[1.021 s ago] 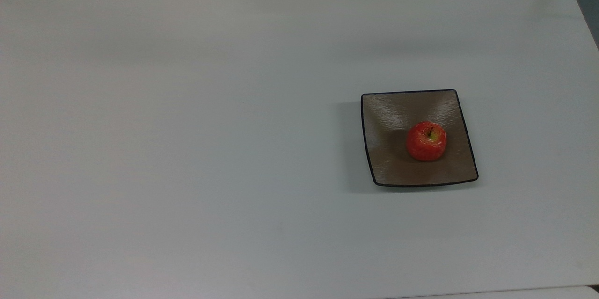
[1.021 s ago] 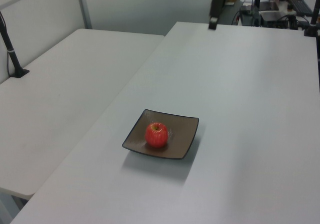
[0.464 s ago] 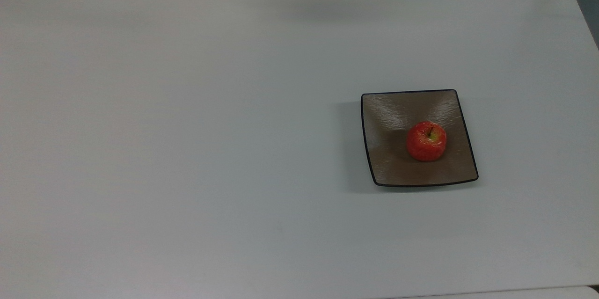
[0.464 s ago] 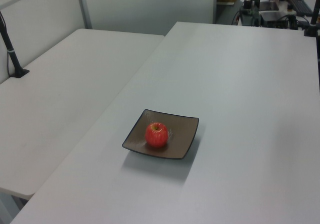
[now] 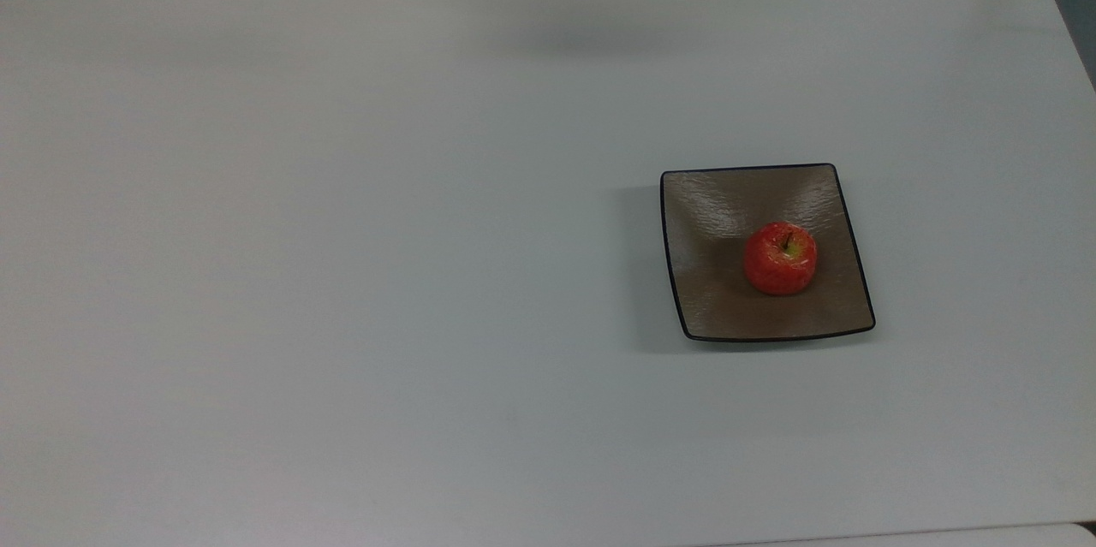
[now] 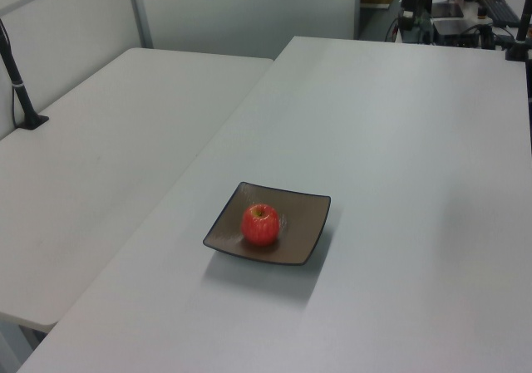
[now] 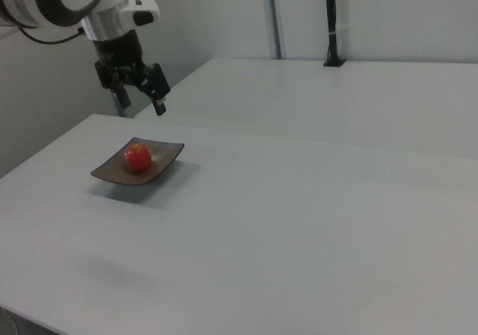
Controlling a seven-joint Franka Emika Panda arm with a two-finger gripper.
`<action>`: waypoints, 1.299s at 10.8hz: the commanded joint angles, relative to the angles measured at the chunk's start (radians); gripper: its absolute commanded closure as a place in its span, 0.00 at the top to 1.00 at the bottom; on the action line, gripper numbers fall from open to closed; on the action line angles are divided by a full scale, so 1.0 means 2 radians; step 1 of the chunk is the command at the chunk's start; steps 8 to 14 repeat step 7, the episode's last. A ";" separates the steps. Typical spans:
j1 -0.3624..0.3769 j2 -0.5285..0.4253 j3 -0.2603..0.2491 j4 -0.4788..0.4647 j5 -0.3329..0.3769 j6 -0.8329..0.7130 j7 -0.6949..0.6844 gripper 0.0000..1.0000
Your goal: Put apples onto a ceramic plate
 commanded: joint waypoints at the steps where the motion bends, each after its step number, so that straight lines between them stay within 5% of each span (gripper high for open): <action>1: -0.005 0.006 0.002 -0.014 0.011 0.034 -0.034 1.00; 14: -0.005 0.013 0.005 -0.012 0.012 0.035 -0.033 1.00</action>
